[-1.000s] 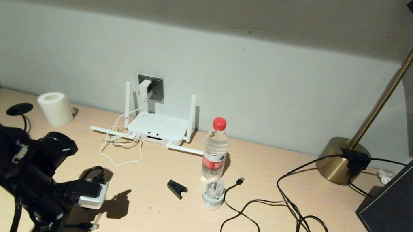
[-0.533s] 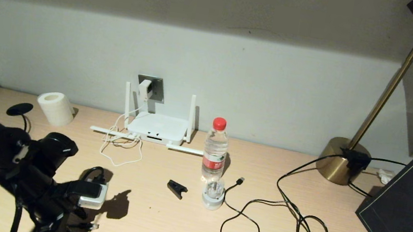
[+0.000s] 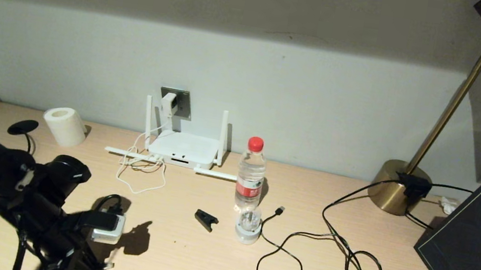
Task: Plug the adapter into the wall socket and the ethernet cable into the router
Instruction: Pick up cable
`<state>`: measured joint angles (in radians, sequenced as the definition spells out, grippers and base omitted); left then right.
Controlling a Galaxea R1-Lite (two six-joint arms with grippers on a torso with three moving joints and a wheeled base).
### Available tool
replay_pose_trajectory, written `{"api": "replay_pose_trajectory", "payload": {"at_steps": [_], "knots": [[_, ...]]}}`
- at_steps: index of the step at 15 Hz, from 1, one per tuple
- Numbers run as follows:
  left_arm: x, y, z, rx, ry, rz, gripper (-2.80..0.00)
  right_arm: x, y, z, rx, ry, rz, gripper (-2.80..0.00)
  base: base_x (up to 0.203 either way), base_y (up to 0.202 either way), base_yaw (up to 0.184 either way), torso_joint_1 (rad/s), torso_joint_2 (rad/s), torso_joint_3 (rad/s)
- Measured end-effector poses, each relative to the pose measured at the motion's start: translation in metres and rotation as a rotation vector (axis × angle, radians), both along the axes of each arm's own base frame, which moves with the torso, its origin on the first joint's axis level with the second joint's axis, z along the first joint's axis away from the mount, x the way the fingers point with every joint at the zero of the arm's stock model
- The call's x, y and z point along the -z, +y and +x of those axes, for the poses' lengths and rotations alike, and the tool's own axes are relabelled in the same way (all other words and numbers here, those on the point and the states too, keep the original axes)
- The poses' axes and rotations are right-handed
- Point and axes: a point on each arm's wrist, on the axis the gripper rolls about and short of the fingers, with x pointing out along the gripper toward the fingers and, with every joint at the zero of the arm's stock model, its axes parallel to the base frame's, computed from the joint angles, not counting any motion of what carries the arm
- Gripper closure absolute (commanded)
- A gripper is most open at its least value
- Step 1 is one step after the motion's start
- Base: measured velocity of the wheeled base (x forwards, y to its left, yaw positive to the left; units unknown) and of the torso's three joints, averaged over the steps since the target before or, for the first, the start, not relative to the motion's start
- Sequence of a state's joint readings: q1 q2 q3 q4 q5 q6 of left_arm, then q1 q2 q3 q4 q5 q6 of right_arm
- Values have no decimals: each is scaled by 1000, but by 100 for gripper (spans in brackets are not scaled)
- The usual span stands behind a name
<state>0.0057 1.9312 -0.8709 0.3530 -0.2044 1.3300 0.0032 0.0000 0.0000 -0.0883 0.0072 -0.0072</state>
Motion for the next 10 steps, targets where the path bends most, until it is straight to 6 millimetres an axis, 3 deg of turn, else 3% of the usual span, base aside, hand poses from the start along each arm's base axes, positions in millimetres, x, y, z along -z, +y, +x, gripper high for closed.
{"api": "replay_pose_trajectory", "payload": {"at_steps": [5,10], "knots": [[-22,-6,-18,48,-71,-61,0,0,0,0,0,0,0,0,0,0,0,0,0,0],[-69,-26,-9,180,-409,-61,0,0,0,0,0,0,0,0,0,0,0,0,0,0]]}}
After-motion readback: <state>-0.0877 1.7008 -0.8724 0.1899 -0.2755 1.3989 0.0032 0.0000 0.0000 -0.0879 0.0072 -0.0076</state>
